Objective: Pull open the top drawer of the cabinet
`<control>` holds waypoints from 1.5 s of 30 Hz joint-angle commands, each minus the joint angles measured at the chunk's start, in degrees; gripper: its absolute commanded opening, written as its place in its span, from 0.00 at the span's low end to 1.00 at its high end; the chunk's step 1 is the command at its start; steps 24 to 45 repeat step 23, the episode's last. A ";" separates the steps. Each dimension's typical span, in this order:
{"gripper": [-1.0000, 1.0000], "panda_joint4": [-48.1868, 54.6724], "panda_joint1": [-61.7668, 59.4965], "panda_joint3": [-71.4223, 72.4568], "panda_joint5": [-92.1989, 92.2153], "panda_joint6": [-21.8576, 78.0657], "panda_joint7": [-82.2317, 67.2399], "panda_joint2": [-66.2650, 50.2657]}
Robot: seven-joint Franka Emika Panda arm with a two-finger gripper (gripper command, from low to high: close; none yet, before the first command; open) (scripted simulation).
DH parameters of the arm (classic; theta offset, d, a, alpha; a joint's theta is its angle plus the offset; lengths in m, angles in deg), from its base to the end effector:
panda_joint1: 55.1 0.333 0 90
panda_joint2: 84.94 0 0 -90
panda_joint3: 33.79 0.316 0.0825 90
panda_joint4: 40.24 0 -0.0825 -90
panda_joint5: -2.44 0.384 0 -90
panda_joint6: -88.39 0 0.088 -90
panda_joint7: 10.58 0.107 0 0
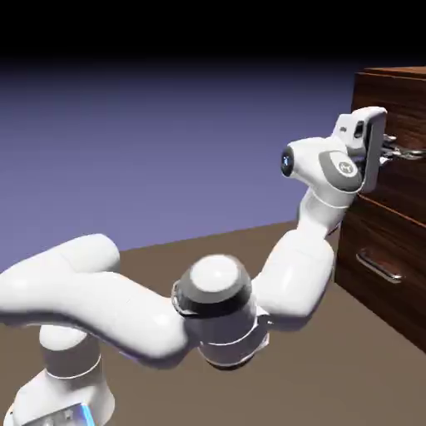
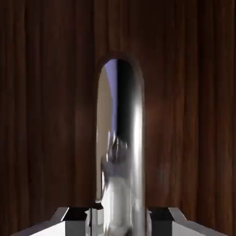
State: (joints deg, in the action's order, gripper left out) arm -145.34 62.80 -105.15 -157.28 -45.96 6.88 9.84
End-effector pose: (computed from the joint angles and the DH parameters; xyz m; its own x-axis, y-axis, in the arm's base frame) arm 0.6483 0.0171 0.5000 0.0008 0.7070 0.7073 0.0024 -0.7073 0.7070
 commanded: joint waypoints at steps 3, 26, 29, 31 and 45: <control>0.00 -6.23 -3.82 0.21 0.12 2.36 0.87 0.58; 1.00 -38.92 -28.35 5.58 10.53 12.71 0.73 3.63; 1.00 -38.92 -28.35 5.58 10.53 12.71 0.73 3.63; 1.00 -38.92 -28.35 5.58 10.53 12.71 0.73 3.63; 1.00 -38.92 -28.35 5.58 10.53 12.71 0.73 3.63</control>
